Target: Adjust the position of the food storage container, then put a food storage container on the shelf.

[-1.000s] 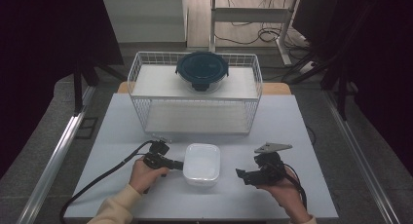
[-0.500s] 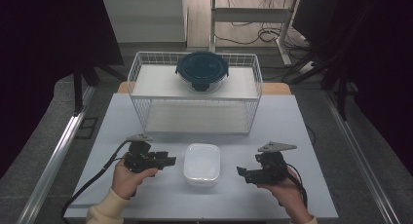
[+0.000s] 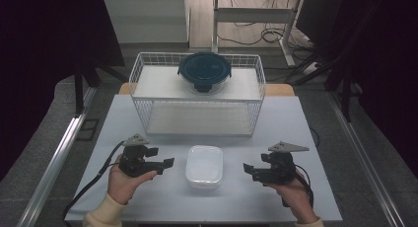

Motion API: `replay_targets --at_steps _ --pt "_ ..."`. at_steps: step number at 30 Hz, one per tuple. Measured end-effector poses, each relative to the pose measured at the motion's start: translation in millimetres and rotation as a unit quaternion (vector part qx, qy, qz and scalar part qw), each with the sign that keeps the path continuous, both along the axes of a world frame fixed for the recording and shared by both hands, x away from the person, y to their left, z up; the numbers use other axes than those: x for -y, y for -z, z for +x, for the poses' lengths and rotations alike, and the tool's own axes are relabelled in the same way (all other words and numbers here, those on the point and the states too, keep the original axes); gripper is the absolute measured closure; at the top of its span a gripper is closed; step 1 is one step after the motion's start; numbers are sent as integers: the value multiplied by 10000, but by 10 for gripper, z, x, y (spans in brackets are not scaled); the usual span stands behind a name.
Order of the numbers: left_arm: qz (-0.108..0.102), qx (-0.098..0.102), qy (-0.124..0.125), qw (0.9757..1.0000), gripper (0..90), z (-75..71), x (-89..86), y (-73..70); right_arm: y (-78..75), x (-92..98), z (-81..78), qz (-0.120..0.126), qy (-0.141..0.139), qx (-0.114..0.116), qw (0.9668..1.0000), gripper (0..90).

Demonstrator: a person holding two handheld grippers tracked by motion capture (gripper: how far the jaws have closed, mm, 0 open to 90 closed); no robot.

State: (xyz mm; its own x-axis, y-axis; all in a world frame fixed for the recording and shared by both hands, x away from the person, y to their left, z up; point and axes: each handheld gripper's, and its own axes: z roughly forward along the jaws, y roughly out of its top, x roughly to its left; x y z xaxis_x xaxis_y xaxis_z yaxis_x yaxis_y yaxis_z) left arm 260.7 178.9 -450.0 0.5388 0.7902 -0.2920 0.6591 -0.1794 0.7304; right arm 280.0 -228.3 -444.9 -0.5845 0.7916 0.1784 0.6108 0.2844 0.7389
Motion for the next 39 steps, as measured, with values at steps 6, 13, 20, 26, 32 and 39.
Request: replay_targets --at_steps 6,13,20,26,32,39 --pt "-113 -4 74 9999 208 2 -3 -3 -14 -40 36 4 -120 -60 9999 198" --pt "-140 -54 216 9997 227 40 94 29 48 -103 32 65 -187 -324 9993 174" --pt "-119 -159 360 9992 253 71 200 38 11 -221 81 154 -197 -483 9985 163" --pt "-444 -403 384 9975 269 222 277 30 -6 -407 187 335 -278 -634 9970 192" --pt "-648 -740 533 9937 305 324 353 153 24 -568 259 679 -346 -869 9933 258" --pt "-737 -886 671 9911 345 344 392 236 201 -627 290 706 -418 -1144 9900 325"
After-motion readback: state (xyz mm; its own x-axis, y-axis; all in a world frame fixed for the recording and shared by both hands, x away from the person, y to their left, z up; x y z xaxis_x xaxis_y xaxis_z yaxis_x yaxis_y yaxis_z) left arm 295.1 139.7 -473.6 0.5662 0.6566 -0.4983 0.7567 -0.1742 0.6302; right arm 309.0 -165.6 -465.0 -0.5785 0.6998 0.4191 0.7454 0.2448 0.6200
